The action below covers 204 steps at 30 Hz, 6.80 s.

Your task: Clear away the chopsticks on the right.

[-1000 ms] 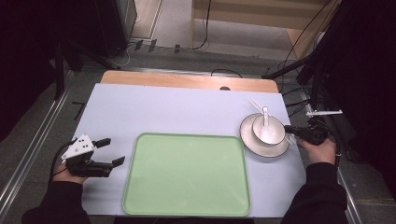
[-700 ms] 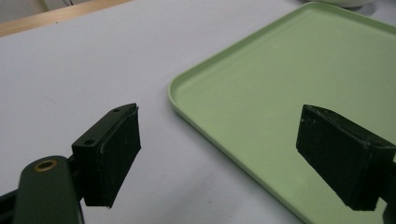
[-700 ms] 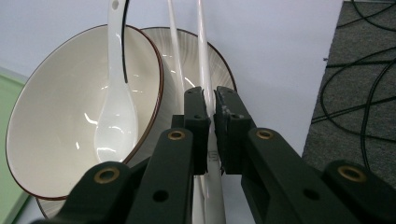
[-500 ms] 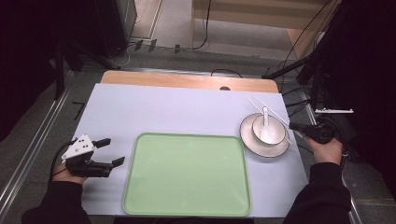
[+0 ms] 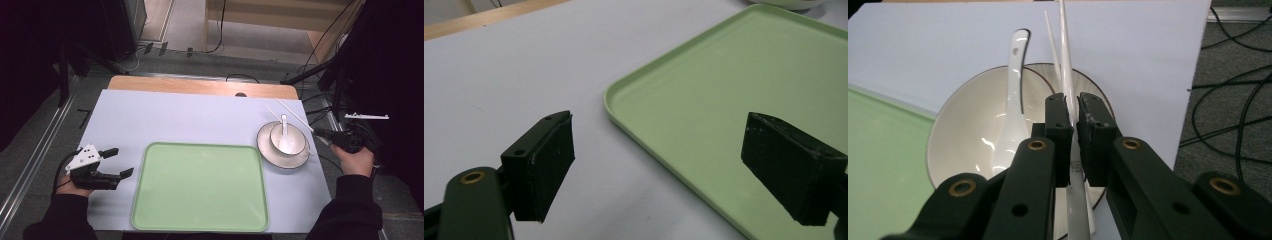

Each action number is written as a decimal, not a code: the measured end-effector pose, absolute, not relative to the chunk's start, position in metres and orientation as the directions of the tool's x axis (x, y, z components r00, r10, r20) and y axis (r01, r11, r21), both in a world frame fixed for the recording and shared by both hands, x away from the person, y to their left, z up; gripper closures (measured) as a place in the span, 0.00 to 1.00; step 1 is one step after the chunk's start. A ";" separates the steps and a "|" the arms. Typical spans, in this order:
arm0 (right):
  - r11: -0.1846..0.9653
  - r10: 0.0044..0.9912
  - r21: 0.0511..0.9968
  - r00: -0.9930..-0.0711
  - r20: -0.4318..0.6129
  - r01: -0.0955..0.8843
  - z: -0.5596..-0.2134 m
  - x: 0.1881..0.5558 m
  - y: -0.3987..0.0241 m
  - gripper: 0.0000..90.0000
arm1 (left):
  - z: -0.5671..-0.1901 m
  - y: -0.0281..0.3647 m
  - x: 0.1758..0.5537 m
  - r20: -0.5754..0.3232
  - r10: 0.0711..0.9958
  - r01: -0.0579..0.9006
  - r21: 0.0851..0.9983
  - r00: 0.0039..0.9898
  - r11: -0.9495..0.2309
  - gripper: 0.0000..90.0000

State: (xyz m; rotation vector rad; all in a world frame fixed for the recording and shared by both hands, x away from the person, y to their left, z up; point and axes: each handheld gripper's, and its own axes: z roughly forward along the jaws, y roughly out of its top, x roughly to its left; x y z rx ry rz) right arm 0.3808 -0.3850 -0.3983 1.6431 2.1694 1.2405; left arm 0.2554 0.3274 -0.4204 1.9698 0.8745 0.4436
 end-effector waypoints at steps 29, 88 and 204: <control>0.172 0.758 0.685 -0.539 0.366 0.708 -0.375 0.332 -0.306 0.94 | -0.418 0.329 0.255 -0.036 0.727 0.399 0.854 0.685 -0.334 0.15; 0.480 0.601 0.581 -0.729 0.329 0.657 -0.459 0.292 -0.189 0.94 | -0.418 0.325 0.259 -0.030 0.712 0.385 0.857 0.702 -0.343 0.15; 0.152 0.829 0.756 -0.499 0.254 0.637 -0.389 0.358 -0.353 0.39 | -0.419 0.323 0.258 -0.011 0.704 0.385 0.843 0.710 -0.375 0.15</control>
